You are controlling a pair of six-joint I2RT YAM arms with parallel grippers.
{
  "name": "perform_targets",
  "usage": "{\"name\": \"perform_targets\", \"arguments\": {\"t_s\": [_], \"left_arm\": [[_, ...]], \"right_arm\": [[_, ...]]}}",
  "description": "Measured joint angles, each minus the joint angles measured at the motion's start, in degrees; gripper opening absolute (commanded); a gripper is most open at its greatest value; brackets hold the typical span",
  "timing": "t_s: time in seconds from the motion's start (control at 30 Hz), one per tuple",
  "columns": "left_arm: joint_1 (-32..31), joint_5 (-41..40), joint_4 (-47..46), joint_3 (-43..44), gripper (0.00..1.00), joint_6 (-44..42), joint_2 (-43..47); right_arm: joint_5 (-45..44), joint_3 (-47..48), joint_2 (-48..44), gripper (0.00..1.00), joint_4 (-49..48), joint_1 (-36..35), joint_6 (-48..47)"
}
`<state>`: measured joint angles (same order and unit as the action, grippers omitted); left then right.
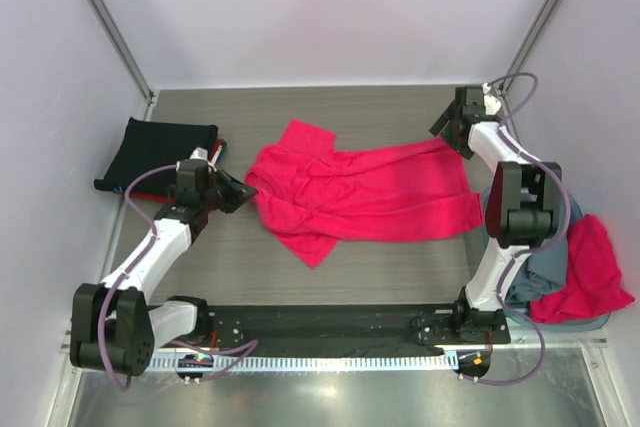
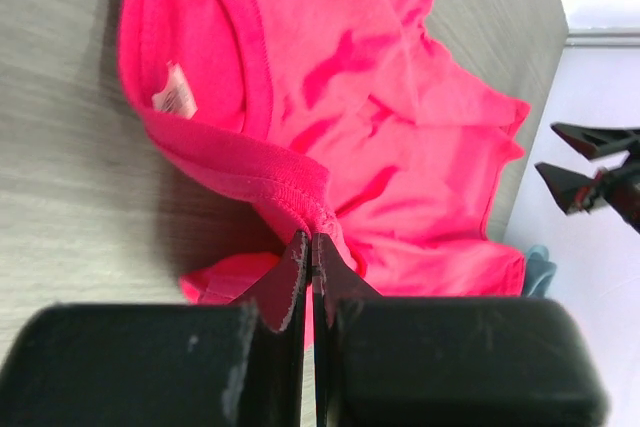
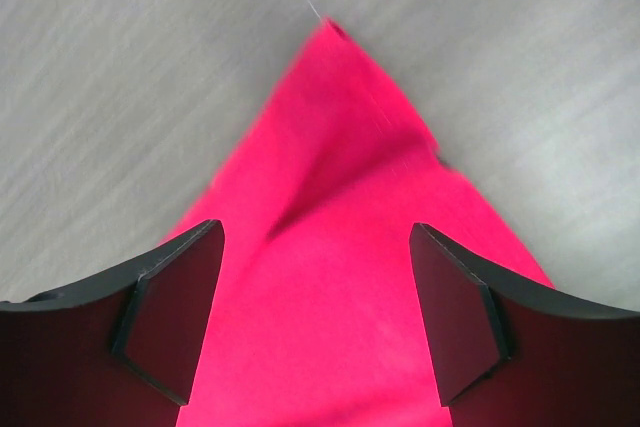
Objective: Fold and stack the t-shirts
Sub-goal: Flatten the tshirt out
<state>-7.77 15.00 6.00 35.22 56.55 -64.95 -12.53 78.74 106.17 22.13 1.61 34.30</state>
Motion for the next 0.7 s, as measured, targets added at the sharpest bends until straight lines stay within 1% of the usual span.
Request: {"name": "perform_targets", "arguments": {"t_s": [0.1,0.33,0.37,0.43,0.57,0.6,0.63,0.67,0.7], "left_arm": [[0.02,0.02,-0.70,1.95,0.00,0.52,-2.54],[0.02,0.07,-2.75,4.85,0.00,1.53,-6.27],[0.02,0.04,-3.13,5.05,0.00,1.57,-6.73],[0.02,0.04,-3.98,5.07,0.00,1.75,-7.52],[0.02,0.02,-6.01,5.07,0.00,2.29,-9.77],[0.02,0.02,-6.69,5.07,0.00,2.62,-10.36],[0.02,0.00,-7.39,5.09,0.00,2.91,-11.08],[0.02,0.02,-8.00,5.18,0.00,3.17,-12.02],[0.02,0.02,-8.50,5.40,0.00,3.39,-12.90]], "right_arm": [[-1.51,6.54,5.79,0.82,0.76,-0.17,-0.02],[-4.55,16.94,14.88,0.80,2.21,-0.37,-0.02],[-4.98,17.88,15.89,0.80,2.43,-0.37,0.00],[-5.73,19.63,17.79,0.75,2.99,-0.37,0.00],[-6.84,20.94,20.33,0.74,3.89,-0.35,0.22],[-7.13,21.16,20.87,0.65,4.09,-0.33,0.39],[-7.28,21.38,21.38,0.60,4.15,-0.24,0.48],[-7.30,21.66,21.92,0.43,4.31,-0.20,0.72],[-7.28,22.08,22.56,0.32,4.57,0.00,0.74]]}}
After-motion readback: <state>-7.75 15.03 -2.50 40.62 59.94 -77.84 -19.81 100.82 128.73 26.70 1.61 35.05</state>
